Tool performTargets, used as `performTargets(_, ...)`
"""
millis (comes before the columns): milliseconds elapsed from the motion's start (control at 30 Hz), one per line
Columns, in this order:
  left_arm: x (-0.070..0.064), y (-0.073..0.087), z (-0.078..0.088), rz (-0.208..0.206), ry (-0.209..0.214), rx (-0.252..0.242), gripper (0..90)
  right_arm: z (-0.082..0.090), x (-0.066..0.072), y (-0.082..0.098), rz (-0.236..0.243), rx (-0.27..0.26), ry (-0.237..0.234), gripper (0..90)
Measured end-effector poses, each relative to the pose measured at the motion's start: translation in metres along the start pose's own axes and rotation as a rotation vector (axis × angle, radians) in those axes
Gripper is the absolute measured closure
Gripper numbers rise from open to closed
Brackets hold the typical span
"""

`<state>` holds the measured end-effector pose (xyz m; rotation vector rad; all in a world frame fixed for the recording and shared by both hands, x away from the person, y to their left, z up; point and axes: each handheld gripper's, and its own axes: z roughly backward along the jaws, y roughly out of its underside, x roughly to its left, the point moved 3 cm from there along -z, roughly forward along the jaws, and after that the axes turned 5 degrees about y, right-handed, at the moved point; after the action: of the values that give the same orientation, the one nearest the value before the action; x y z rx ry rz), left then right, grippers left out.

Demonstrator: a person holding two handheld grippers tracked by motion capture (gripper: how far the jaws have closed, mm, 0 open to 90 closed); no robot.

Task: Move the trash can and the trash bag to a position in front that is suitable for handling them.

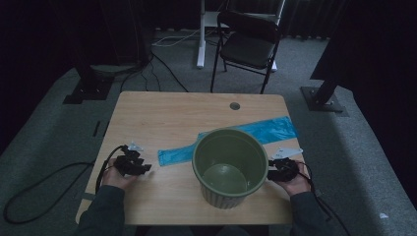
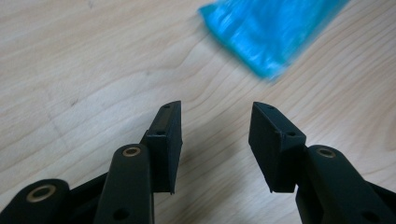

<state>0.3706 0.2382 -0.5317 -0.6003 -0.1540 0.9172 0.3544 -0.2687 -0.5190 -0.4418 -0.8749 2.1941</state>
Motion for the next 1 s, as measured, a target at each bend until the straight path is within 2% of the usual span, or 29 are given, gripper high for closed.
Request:
performTargets(100, -0.009, -0.004, 0.004, -0.02, 0.025, -0.025, 54.1, 0.002, 0.004, -0.001, 0.005, -0.009, -0.016, 56.6)
performTargets(133, -0.013, -0.005, 0.006, -0.026, 0.052, -0.034, 54.9, 0.003, 0.005, -0.002, 0.007, -0.012, -0.022, 56.9)
performTargets(167, -0.013, -0.005, 0.006, -0.026, 0.052, -0.034, 55.6, 0.003, 0.005, -0.002, 0.007, -0.012, -0.022, 56.9)
performTargets(233, -0.027, -0.01, 0.009, -0.048, 0.113, -0.069, 57.1, 0.007, 0.013, -0.004, 0.028, -0.029, -0.042, 57.4)
performTargets(400, -0.048, -0.014, 0.012, -0.09, 0.168, -0.091, 57.1, 0.01, 0.022, -0.007, 0.055, -0.032, -0.076, 57.9)
performTargets(567, -0.078, -0.021, 0.012, -0.178, 0.204, -0.113, 57.0, 0.014, 0.027, -0.007, 0.076, -0.037, -0.091, 58.4)
performTargets(700, -0.098, -0.027, 0.009, -0.214, 0.249, -0.133, 56.9, 0.018, 0.03, -0.005, 0.078, -0.041, -0.101, 58.2)
performTargets(767, -0.105, -0.03, 0.008, -0.225, 0.27, -0.139, 56.2, 0.019, 0.031, -0.005, 0.08, -0.042, -0.1, 58.2)
performTargets(833, -0.111, -0.032, 0.007, -0.246, 0.273, -0.142, 55.5, 0.017, 0.032, -0.006, 0.08, -0.043, -0.103, 58.2)
performTargets(1000, -0.121, -0.033, 0.007, -0.267, 0.288, -0.151, 54.9, 0.012, 0.036, -0.011, 0.087, -0.044, -0.118, 58.2)
